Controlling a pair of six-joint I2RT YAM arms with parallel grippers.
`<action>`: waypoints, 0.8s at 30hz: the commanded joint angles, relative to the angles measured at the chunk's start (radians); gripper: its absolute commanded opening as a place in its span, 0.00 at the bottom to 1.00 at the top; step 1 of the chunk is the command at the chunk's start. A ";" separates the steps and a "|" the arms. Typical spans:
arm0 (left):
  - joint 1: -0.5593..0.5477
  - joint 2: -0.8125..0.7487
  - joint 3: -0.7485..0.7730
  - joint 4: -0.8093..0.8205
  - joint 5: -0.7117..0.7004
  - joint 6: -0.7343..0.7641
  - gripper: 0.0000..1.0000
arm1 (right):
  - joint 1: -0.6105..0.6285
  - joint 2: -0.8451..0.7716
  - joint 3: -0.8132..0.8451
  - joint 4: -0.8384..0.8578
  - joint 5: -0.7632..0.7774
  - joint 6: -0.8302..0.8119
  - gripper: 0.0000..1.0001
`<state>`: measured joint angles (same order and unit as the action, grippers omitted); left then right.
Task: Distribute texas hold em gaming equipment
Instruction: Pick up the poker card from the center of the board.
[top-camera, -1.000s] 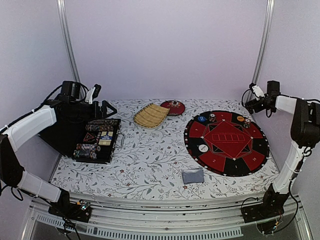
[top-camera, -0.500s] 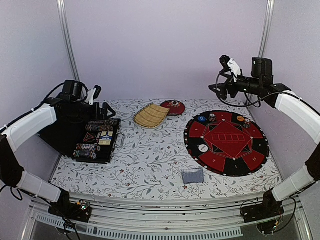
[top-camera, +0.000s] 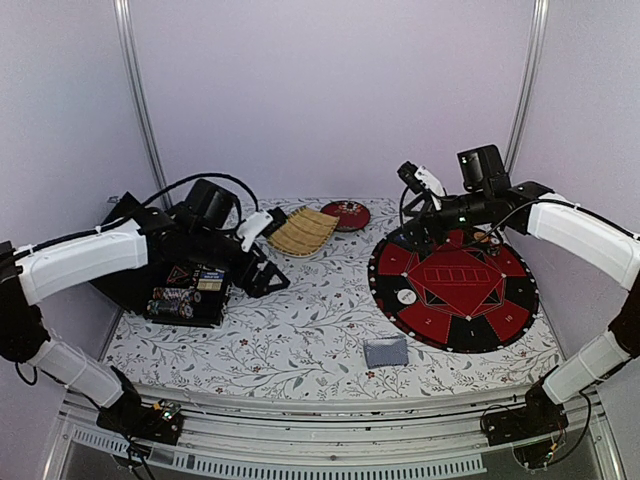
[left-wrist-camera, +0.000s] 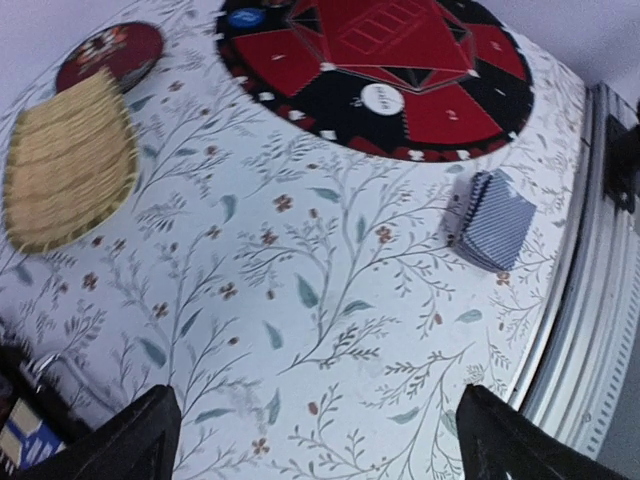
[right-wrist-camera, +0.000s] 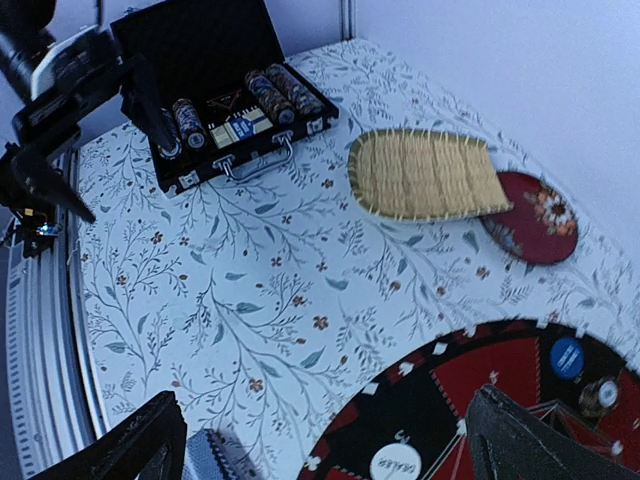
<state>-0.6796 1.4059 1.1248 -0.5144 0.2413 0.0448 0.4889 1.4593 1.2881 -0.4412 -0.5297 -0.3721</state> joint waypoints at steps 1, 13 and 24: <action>-0.143 0.106 -0.023 0.195 0.104 0.186 0.98 | -0.007 -0.046 -0.096 0.023 0.052 0.200 0.99; -0.400 0.598 0.245 0.307 0.116 0.350 0.98 | -0.064 -0.102 -0.247 0.027 0.140 0.302 0.99; -0.442 0.717 0.308 0.325 0.009 0.334 0.98 | -0.064 -0.144 -0.305 0.049 0.129 0.288 0.99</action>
<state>-1.1011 2.0827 1.3895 -0.2134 0.3122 0.3885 0.4244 1.3483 1.0058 -0.4179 -0.3981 -0.0895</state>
